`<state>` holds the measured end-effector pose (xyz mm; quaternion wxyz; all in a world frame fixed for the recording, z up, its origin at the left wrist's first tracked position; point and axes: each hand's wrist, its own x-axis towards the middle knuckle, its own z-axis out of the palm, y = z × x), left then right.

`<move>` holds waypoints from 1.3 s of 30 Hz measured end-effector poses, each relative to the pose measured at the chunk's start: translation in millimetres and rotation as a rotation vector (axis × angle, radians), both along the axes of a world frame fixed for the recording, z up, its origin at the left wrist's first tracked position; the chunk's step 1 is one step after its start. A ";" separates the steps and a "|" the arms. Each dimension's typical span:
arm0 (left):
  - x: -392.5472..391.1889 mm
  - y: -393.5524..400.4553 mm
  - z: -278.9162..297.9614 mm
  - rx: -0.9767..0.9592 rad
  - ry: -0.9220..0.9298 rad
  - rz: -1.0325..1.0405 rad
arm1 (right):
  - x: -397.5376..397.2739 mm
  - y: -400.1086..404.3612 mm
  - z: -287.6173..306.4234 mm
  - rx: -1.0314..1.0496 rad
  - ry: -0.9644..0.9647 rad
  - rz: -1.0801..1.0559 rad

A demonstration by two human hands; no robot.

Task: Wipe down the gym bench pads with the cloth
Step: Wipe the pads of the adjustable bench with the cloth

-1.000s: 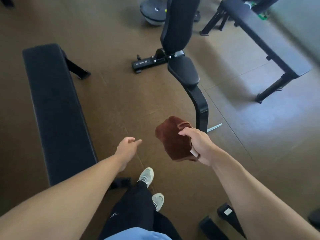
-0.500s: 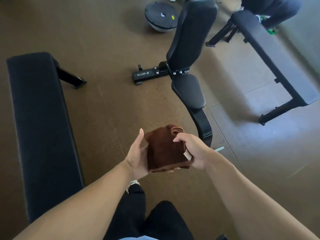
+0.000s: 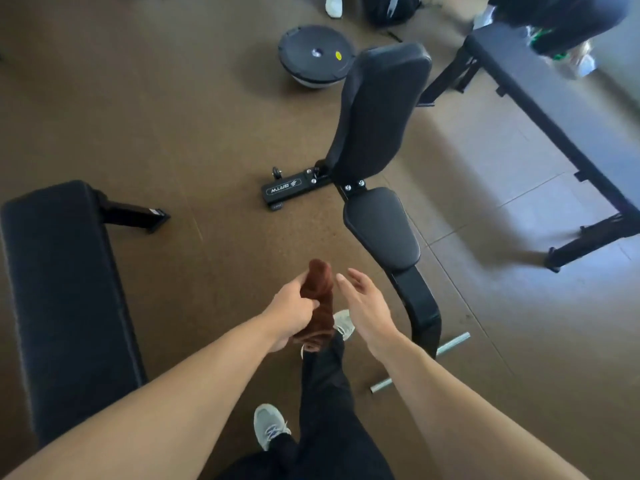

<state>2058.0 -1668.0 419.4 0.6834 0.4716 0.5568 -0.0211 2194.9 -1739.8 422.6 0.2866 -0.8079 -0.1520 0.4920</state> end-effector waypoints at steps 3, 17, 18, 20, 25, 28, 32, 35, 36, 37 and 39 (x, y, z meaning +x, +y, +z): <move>54.3 51.1 20.7 0.035 0.018 -0.108 | 33.8 44.5 -1.3 -0.028 0.381 -0.252; 254.4 275.4 68.0 0.300 -0.243 0.129 | 243.3 258.4 35.7 0.564 0.943 -0.800; 261.2 296.4 59.4 0.452 -0.184 0.208 | 259.0 277.2 37.6 0.626 0.899 -0.831; 273.6 337.0 44.9 0.715 -0.063 0.246 | 290.3 311.7 44.7 0.728 0.818 -0.897; 318.9 411.3 29.0 0.858 0.012 0.021 | 340.6 389.6 60.7 0.695 0.196 -0.731; 355.9 442.0 17.0 0.859 0.006 -0.062 | 340.8 443.7 34.5 0.129 -0.494 -0.080; 399.9 467.5 9.3 0.743 0.071 -0.076 | 357.7 477.7 16.9 -0.106 -0.686 0.072; 414.5 468.7 3.9 0.736 0.180 -0.145 | 381.1 481.5 17.0 -0.087 -0.590 0.059; 413.2 466.3 3.7 0.784 0.191 -0.133 | 390.1 484.4 16.3 -0.064 -0.527 0.049; 411.4 463.7 5.2 0.837 0.195 -0.115 | 400.6 485.8 14.6 -0.035 -0.438 0.041; 411.1 459.9 9.5 0.920 0.224 -0.122 | 422.6 479.2 10.7 0.067 -0.224 0.056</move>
